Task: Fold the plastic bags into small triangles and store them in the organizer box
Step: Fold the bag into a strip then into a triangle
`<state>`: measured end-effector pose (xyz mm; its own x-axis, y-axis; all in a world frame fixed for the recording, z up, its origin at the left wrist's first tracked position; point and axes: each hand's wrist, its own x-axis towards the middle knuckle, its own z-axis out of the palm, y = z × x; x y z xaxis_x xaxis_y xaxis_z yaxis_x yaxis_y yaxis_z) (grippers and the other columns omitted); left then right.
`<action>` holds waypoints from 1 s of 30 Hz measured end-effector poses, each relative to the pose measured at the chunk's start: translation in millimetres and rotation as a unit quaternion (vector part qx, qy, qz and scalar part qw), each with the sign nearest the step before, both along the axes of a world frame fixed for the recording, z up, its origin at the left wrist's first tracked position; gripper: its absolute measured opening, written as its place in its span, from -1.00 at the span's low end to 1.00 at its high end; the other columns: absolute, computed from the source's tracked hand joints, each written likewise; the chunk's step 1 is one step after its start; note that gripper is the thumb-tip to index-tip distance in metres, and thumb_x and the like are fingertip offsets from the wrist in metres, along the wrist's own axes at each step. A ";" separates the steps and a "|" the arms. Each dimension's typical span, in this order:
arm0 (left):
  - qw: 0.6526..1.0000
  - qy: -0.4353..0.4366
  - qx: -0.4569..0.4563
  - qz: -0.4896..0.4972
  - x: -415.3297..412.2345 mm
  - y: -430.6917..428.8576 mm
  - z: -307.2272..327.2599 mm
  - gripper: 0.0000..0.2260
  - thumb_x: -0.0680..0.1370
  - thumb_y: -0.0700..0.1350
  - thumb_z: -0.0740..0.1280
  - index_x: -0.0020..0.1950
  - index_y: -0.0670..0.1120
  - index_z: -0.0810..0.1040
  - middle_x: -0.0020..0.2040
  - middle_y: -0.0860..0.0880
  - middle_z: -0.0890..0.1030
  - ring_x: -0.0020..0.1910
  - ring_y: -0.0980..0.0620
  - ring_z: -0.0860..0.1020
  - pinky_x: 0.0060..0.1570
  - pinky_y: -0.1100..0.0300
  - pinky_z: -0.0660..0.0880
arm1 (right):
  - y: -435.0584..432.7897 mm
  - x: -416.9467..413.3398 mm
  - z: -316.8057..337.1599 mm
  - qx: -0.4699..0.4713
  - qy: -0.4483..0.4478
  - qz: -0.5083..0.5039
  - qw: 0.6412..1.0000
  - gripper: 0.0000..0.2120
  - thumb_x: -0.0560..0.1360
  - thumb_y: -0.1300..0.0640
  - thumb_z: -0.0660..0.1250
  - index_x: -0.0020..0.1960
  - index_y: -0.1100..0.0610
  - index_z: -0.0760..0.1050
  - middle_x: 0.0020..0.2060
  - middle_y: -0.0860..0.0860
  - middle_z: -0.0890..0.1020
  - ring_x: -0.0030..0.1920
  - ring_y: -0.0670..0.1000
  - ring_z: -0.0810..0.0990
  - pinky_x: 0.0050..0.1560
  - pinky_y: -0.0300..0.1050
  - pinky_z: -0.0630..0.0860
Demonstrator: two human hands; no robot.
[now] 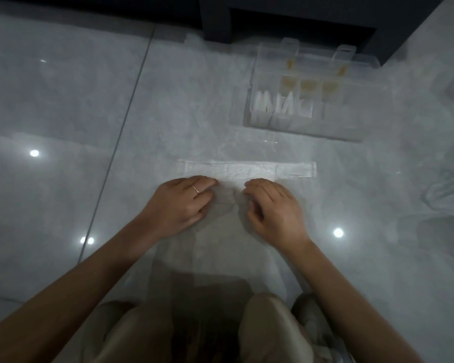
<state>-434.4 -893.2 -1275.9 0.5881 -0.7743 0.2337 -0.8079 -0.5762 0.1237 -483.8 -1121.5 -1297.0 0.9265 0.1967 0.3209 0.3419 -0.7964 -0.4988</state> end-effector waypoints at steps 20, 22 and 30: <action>0.996 0.024 -0.011 0.087 5.8 -13.3 11.6 -0.82 0.46 -0.18 0.18 -0.22 -0.16 0.56 -0.24 -0.02 0.59 -0.45 0.00 0.48 -0.52 0.22 0.27 | -6.2 7.4 -4.6 -0.048 -0.033 -0.007 0.998 -0.80 0.41 0.07 0.44 0.00 0.12 0.63 -0.12 -0.01 0.67 -0.10 0.00 0.59 0.28 -0.04 0.36; 0.995 0.029 -0.018 0.092 6.6 -13.5 11.9 -0.83 0.45 -0.18 0.18 -0.23 -0.16 0.55 -0.27 -0.02 0.59 -0.46 0.00 0.47 -0.53 0.22 0.27 | -4.1 8.8 -5.2 -0.051 -0.040 -0.015 0.998 -0.88 0.42 0.17 0.41 -0.04 0.11 0.62 -0.17 -0.02 0.65 -0.16 0.02 0.60 0.27 -0.06 0.36; 0.995 0.070 0.006 0.076 4.7 -2.6 4.8 -0.79 0.42 -0.02 0.28 -0.08 -0.13 0.57 -0.18 0.01 0.60 -0.29 0.03 0.54 -0.40 0.26 0.32 | -6.5 15.3 -6.8 -0.044 -0.024 -0.020 0.999 -0.94 0.47 0.21 0.36 -0.16 0.11 0.59 -0.25 -0.05 0.62 -0.29 0.02 0.60 0.44 0.10 0.19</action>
<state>-429.7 -895.8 -1271.1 0.7251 -0.6756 0.1332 -0.6863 -0.6929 0.2213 -468.5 -1128.0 -1303.7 0.9183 0.1892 0.3477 0.3306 -0.8496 -0.4110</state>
